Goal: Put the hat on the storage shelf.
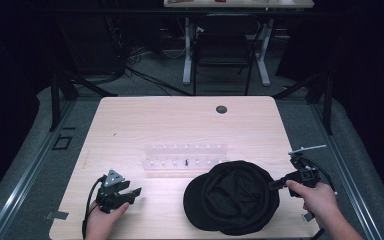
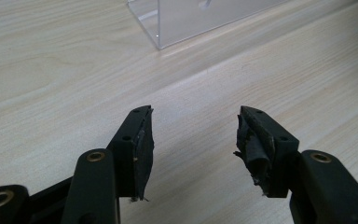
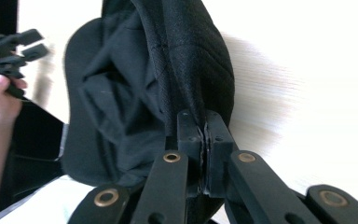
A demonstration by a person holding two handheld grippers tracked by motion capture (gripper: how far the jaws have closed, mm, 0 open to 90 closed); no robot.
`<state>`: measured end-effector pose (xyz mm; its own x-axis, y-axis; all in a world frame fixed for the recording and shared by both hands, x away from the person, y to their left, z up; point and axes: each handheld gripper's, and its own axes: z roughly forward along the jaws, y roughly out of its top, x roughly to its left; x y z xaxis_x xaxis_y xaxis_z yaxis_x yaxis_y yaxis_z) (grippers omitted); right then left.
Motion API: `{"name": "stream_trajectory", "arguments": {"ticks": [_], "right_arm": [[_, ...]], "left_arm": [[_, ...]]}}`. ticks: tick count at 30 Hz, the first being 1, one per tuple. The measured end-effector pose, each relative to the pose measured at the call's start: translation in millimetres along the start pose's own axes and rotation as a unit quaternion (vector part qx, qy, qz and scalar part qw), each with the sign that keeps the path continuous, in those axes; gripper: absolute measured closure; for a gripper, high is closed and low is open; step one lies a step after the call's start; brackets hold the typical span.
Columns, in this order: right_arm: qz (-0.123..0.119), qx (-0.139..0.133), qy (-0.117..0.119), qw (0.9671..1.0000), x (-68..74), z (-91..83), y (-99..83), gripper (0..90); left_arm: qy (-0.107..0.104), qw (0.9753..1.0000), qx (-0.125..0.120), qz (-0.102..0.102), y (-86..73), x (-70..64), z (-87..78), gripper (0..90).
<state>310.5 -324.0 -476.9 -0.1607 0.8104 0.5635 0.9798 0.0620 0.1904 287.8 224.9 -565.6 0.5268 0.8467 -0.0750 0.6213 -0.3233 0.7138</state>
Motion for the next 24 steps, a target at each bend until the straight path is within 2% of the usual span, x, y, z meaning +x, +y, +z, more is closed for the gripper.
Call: {"name": "stream_trajectory", "arguments": {"ticks": [1, 2, 4, 7, 11, 14, 16, 20, 24], "right_arm": [[0.000, 0.000, 0.000, 1.0000, 0.0, 0.0, 0.0, 88.6], [-0.003, -0.003, 0.016, 0.9999, 0.4, -0.7, -0.3, 88.6], [-0.004, -0.006, 0.026, 0.9996, 5.0, -5.4, -0.5, 88.6], [-0.007, -0.005, 0.031, 0.9995, 8.2, -8.9, -0.4, 88.6], [-0.008, -0.022, 0.054, 0.9983, 15.9, -15.0, -0.6, 88.6], [-0.016, -0.019, 0.062, 0.9978, 18.6, -17.7, -0.5, 88.6], [-0.012, -0.026, 0.073, 0.9969, 22.7, -18.8, -1.1, 88.6], [-0.023, -0.027, 0.105, 0.9938, 31.5, -23.1, -0.2, 88.7], [-0.027, -0.033, 0.123, 0.9915, 36.8, -24.9, 1.1, 88.7]], "left_arm": [[0.000, 1.0000, 0.000, 0.000, 0.0, 0.1, 0.0, 45.9], [0.001, 1.0000, -0.001, -0.001, -0.1, 0.2, 0.1, 46.0], [0.001, 1.0000, -0.001, -0.001, -0.1, 0.4, 0.1, 45.9], [0.002, 1.0000, 0.000, -0.001, -0.1, 0.2, 0.1, 45.9], [0.002, 1.0000, 0.000, 0.000, -0.2, 0.1, 0.5, 45.9], [0.002, 1.0000, 0.003, 0.001, -0.2, 0.0, 0.4, 45.9], [0.002, 1.0000, 0.003, 0.001, -0.2, -0.2, 0.5, 45.9], [0.003, 1.0000, 0.003, 0.001, 0.0, -0.1, 0.6, 45.9], [0.003, 1.0000, -0.001, -0.002, -0.1, -0.2, 0.6, 46.0]]}}
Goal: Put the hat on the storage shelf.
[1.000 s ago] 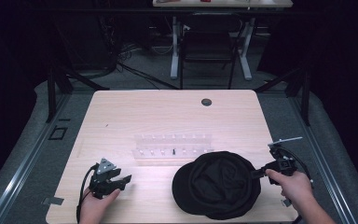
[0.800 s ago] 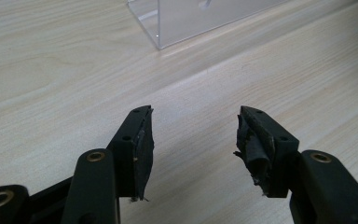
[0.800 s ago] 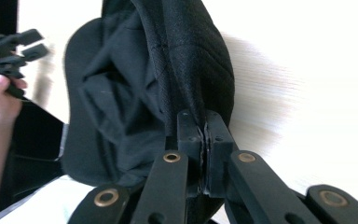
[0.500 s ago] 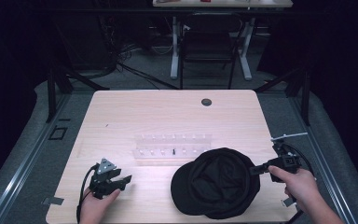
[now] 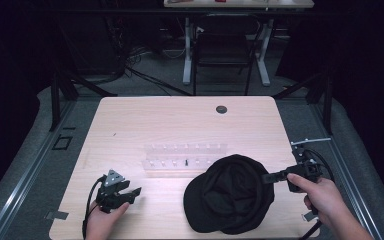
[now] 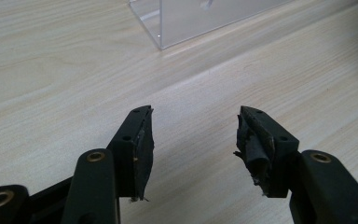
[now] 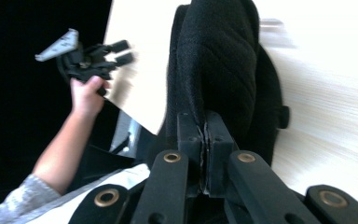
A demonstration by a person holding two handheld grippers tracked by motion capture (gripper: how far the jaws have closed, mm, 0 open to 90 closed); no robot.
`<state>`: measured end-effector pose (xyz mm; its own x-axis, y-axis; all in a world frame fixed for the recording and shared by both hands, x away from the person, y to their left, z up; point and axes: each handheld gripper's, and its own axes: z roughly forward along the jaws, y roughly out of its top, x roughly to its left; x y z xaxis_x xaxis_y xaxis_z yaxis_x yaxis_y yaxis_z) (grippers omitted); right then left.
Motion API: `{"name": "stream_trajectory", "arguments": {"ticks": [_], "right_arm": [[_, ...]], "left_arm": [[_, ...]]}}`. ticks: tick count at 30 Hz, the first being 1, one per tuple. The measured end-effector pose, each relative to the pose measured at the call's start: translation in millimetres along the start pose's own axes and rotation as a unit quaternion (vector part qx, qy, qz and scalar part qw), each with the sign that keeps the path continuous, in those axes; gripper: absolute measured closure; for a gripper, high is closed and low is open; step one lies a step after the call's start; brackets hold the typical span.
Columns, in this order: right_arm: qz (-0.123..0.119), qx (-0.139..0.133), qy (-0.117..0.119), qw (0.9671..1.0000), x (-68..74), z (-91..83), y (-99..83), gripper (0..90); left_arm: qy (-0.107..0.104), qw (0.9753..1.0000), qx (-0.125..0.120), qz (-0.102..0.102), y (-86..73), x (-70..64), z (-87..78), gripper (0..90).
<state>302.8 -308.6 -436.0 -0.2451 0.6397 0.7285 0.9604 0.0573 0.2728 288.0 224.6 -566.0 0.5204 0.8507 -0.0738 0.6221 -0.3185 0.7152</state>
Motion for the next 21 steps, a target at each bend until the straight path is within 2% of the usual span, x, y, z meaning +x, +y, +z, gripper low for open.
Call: {"name": "stream_trajectory", "arguments": {"ticks": [4, 10, 17, 21], "right_arm": [[-0.006, -0.006, 0.030, 0.9995, 7.9, -0.9, 3.2, 88.7], [-0.030, -0.008, 0.050, 0.9983, 23.4, -1.6, 6.3, 88.8], [-0.028, -0.015, 0.072, 0.9969, 26.6, -2.5, 6.8, 88.9], [-0.036, -0.023, 0.086, 0.9954, 31.4, -7.8, 8.2, 88.9]], "left_arm": [[-0.001, 1.0000, 0.002, 0.001, -0.2, -0.1, 0.1, 45.9], [-0.002, 1.0000, 0.000, -0.003, -0.8, 0.6, -0.2, 43.9], [-0.004, 1.0000, -0.001, -0.005, -0.8, 1.0, 0.7, 42.4], [-0.006, 1.0000, 0.000, -0.007, -1.0, 1.2, 1.8, 42.2]]}}
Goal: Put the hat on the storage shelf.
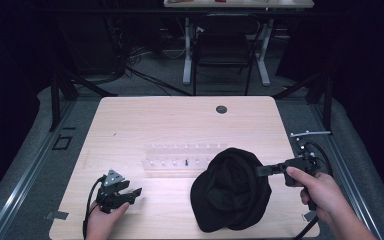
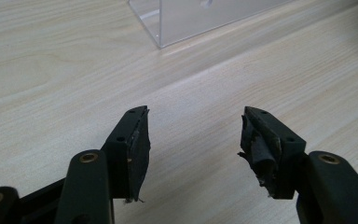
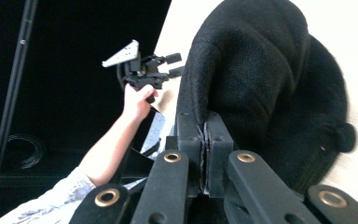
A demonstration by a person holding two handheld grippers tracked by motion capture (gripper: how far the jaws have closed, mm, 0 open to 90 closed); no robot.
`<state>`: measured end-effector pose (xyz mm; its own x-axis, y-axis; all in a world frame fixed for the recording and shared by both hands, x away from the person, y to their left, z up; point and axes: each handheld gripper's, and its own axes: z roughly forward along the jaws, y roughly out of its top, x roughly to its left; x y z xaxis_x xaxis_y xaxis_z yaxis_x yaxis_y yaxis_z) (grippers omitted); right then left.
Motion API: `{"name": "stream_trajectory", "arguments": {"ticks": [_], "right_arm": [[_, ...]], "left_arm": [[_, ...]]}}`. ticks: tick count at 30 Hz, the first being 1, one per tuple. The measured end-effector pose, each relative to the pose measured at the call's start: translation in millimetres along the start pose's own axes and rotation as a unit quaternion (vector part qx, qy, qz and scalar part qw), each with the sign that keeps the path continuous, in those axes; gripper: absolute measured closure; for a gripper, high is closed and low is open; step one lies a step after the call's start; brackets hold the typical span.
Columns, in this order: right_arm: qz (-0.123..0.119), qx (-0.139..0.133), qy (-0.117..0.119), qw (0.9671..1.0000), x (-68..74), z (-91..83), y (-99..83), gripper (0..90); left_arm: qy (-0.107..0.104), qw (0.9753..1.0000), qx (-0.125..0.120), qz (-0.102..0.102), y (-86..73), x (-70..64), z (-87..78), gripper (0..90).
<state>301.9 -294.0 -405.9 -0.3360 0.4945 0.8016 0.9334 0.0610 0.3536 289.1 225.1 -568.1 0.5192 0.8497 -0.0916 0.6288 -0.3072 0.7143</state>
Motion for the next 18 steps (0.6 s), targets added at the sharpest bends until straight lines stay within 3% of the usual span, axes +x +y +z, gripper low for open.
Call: {"name": "stream_trajectory", "arguments": {"ticks": [10, 18], "right_arm": [[-0.024, -0.020, 0.026, 0.9992, 22.1, -10.3, 4.2, 88.8], [-0.034, -0.035, 0.030, 0.9984, 31.0, -19.4, 9.7, 88.8]], "left_arm": [[0.001, 1.0000, 0.000, 0.002, 0.3, 0.0, -0.5, 41.9], [-0.001, 1.0000, 0.002, 0.003, 0.7, -0.2, 0.8, 40.5]]}}
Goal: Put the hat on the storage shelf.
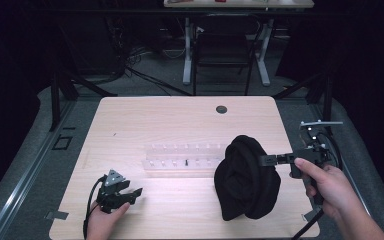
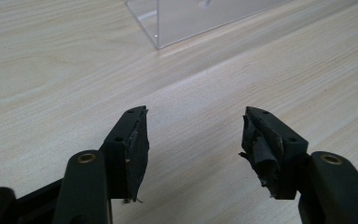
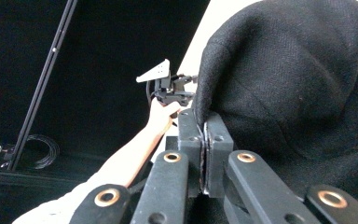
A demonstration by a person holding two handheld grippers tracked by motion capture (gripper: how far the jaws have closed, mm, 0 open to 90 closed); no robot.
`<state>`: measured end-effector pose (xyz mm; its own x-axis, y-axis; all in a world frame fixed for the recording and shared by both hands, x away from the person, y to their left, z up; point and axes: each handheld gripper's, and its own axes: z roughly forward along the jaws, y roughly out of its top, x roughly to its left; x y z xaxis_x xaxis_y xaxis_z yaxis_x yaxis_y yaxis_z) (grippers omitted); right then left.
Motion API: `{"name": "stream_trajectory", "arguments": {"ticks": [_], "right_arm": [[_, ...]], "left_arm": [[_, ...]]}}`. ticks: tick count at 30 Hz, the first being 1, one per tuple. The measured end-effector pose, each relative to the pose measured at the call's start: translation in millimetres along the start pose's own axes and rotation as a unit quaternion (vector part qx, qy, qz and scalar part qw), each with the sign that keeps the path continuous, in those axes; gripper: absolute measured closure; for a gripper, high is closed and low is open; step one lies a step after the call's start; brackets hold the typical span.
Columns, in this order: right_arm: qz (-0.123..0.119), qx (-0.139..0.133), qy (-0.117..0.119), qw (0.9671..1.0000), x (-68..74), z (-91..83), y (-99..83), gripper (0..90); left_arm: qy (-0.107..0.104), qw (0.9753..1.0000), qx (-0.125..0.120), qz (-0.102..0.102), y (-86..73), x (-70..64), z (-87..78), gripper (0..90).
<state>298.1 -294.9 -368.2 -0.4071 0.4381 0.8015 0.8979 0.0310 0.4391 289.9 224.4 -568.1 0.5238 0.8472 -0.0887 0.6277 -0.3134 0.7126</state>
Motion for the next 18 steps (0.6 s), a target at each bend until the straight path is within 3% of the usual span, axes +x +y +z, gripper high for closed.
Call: {"name": "stream_trajectory", "arguments": {"ticks": [18], "right_arm": [[-0.019, -0.025, 0.027, 0.9991, 20.7, -5.0, 17.8, 88.8]], "left_arm": [[-0.004, 1.0000, -0.001, 0.006, 0.5, -1.7, -1.1, 40.6]]}}
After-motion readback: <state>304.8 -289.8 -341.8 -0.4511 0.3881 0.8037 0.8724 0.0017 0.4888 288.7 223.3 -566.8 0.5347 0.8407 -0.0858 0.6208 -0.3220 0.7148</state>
